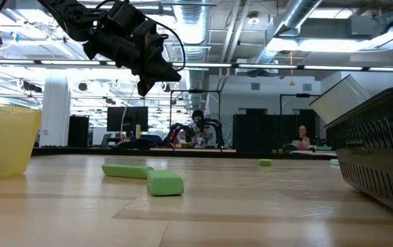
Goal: Pick & Place School Supplies
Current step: Put the green eraser into the right black bin
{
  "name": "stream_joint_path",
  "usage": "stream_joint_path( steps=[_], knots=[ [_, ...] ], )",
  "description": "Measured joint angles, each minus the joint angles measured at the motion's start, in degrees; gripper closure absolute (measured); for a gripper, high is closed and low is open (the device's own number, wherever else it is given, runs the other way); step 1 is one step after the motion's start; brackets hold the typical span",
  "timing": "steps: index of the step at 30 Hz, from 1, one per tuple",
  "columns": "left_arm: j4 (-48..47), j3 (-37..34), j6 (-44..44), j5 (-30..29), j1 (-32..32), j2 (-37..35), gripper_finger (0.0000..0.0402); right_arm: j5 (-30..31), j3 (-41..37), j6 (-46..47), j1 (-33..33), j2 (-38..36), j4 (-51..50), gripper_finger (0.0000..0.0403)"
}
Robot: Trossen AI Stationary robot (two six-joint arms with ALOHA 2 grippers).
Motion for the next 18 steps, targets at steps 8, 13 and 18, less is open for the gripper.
stream_joint_path(
  steps=[8, 13, 18],
  knots=[
    [0.63, 0.00, -0.10, 0.27, 0.00, 0.01, 0.0399, 8.52, 0.00, -3.55, -3.62, -11.98, -4.66, 0.0175],
    [0.90, 0.01, -1.07, 0.37, 0.00, 0.01, 0.0399, 17.35, 0.00, -7.05, -7.48, -19.85, -8.67, 0.0186],
    [0.96, 0.02, -4.56, 0.35, 0.04, 0.02, 0.0399, 21.14, 0.00, -11.38, -11.49, -24.38, -7.91, 0.0192]
  ],
)
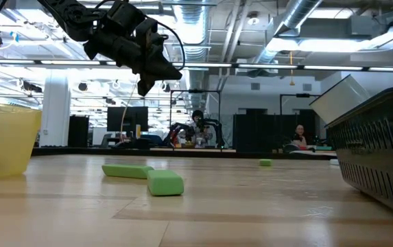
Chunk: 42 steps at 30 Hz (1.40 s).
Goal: Pick & Place School Supplies
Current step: Put the green eraser into the right black bin
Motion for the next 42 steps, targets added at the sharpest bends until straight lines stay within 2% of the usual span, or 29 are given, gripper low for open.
stream_joint_path(
  steps=[3, 9, 14, 19, 25, 32, 37, 42],
  knots=[
    [-0.05, 0.00, -5.67, 0.00, 0.62, 0.00, 0.0399, 4.94, 0.00, -4.15, -2.42, -2.23, 3.78, 0.0197],
    [0.30, 0.05, -6.27, -1.67, 0.54, 0.82, 0.0399, 15.40, 0.00, -15.79, -11.04, -4.92, 8.00, 0.0208],
    [2.26, 1.30, -6.14, 1.51, -1.12, 6.61, 0.0399, 18.66, 0.00, -24.83, -23.40, -5.22, 10.69, 0.0220],
    [3.53, 9.10, -4.24, 3.48, -4.89, 14.91, 0.0399, 22.40, 0.00, -37.84, -34.17, -4.50, 22.73, 0.0241],
    [4.04, 21.08, -4.06, 3.65, -7.40, 26.75, 0.0399, 22.53, 0.04, -53.68, -43.67, -2.96, 38.07, 0.0278],
    [4.45, 31.97, -2.52, 6.60, -8.95, 36.52, 0.0399, 19.72, 0.03, -59.40, -48.55, -1.73, 43.68, 0.0329],
    [4.27, 33.81, -2.69, 6.78, -10.24, 39.75, 0.0399, 16.03, 0.02, -62.66, -49.72, -1.70, 47.62, 0.0361],
    [3.78, 33.79, -2.91, 4.56, -11.68, 43.09, 0.0400, 16.03, 0.02, -65.75, -49.67, -1.85, 50.87, 0.0398]
  ],
)
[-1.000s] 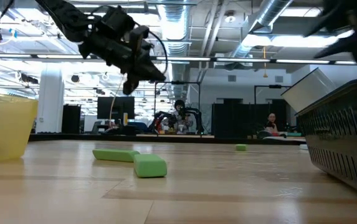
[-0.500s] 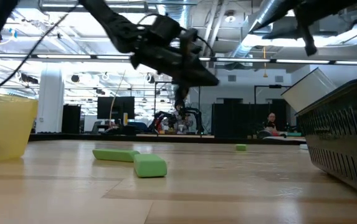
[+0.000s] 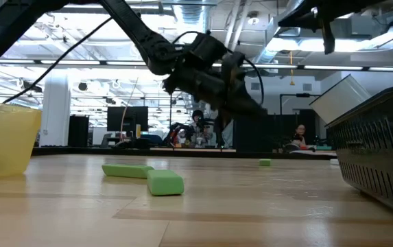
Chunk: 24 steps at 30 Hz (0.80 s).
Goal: Pick & Place School Supplies
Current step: Put the green eraser into the right black bin
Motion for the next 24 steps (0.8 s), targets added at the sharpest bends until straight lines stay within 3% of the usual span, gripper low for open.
stream_joint_path(
  steps=[10, 24],
  knots=[
    [-0.37, 0.00, 3.25, -11.72, 0.10, 2.36, 0.0401, -0.31, 0.00, -0.92, 0.02, 0.00, 2.03, 0.0400],
    [-1.49, -0.02, 7.45, -12.90, 0.26, 2.90, 0.0401, -1.49, 0.00, -1.53, 0.02, 0.00, 4.65, 0.0402]
  ],
)
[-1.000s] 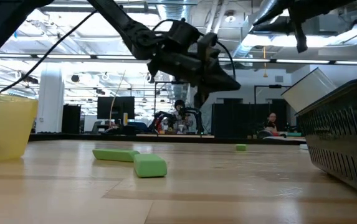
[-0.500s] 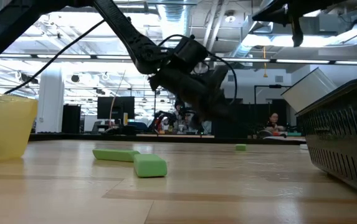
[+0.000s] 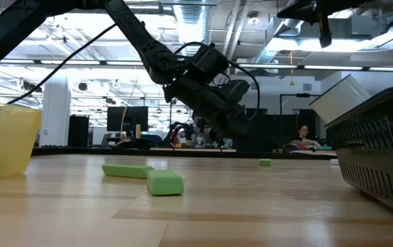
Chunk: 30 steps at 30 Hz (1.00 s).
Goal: Pick & Place School Supplies
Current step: Put the green eraser into the right black bin
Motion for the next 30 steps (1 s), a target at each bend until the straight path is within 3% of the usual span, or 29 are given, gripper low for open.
stream_joint_path(
  steps=[10, 30],
  knots=[
    [-0.25, -0.03, -2.01, 0.41, -0.67, 4.21, 0.0401, 0.00, 0.00, 0.02, 0.04, 0.00, 0.14, 0.0402],
    [1.33, 0.61, -1.61, 0.83, -0.31, 2.67, 0.0401, -0.02, 0.79, -2.38, 0.00, 0.00, -0.18, 0.0403]
  ],
)
